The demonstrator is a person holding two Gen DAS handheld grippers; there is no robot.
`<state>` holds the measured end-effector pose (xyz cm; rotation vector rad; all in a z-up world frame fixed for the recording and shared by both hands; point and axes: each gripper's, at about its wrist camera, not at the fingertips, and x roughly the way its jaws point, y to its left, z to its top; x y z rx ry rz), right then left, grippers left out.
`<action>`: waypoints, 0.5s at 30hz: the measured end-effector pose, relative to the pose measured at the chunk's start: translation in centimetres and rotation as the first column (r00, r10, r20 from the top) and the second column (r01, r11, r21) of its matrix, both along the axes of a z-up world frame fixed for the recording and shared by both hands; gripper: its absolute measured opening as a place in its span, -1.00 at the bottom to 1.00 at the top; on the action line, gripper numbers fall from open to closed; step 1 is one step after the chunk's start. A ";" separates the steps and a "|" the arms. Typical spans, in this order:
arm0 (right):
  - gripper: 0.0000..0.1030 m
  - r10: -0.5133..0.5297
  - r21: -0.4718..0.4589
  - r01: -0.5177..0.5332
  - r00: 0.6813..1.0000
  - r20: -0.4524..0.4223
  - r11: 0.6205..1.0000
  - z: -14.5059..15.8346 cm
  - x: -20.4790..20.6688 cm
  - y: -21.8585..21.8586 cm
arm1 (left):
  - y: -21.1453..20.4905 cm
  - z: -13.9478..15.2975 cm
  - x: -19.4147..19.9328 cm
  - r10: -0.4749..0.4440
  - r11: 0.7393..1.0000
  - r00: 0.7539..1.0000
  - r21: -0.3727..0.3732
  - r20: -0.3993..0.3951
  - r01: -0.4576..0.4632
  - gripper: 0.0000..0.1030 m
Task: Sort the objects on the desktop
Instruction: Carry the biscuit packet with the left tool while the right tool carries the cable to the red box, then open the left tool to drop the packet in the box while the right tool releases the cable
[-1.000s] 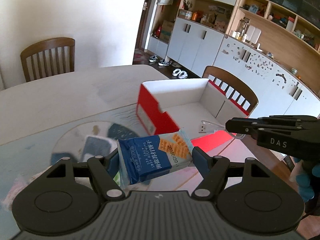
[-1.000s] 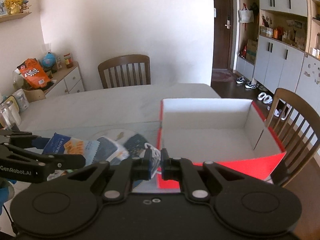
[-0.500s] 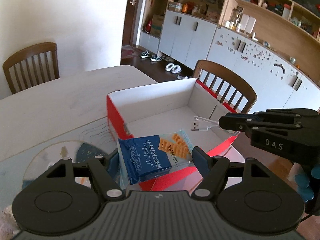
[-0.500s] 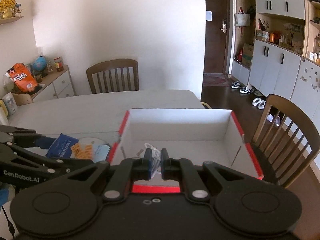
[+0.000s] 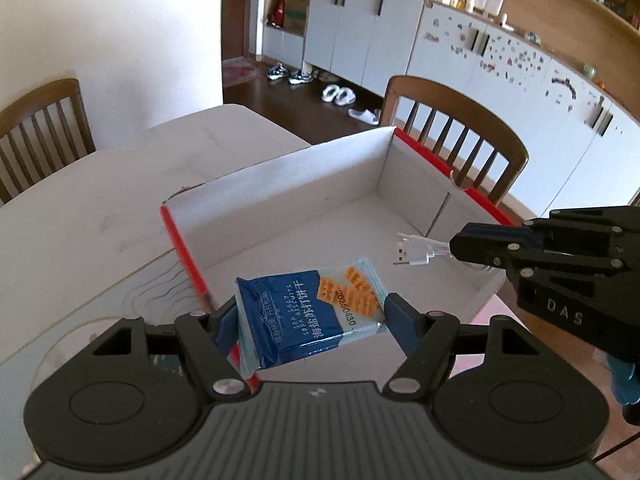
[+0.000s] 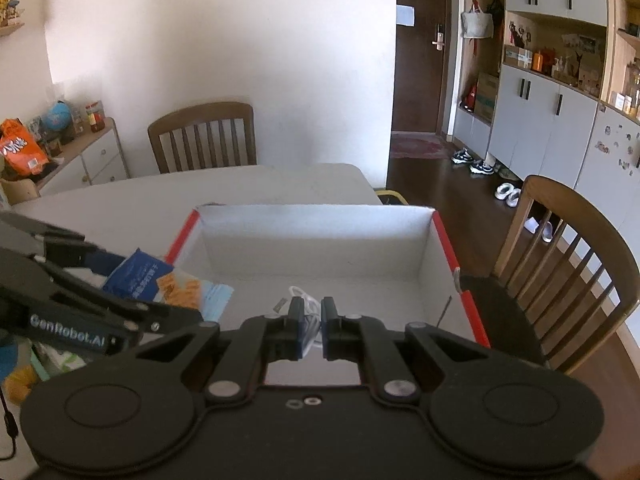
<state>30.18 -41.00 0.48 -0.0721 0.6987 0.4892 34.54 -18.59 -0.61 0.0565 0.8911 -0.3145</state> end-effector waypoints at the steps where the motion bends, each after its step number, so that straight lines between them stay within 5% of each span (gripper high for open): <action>1: -0.87 -0.003 -0.005 0.003 1.000 -0.003 1.000 -0.3 0.2 -0.1 | -0.3 -0.2 0.4 -0.005 1.000 1.000 0.010 -0.001 0.005 0.43; 11: -0.87 -0.013 -0.032 0.011 0.998 -0.065 0.999 -3.1 3.4 -0.9 | -3.4 -3.6 4.9 -0.078 0.987 0.992 0.134 -0.099 0.091 0.44; 15: -0.87 -0.002 -0.052 -0.003 0.996 -0.092 0.999 -4.3 4.5 -0.8 | -3.8 -4.9 6.7 -0.087 0.986 0.980 0.127 -0.180 0.110 0.44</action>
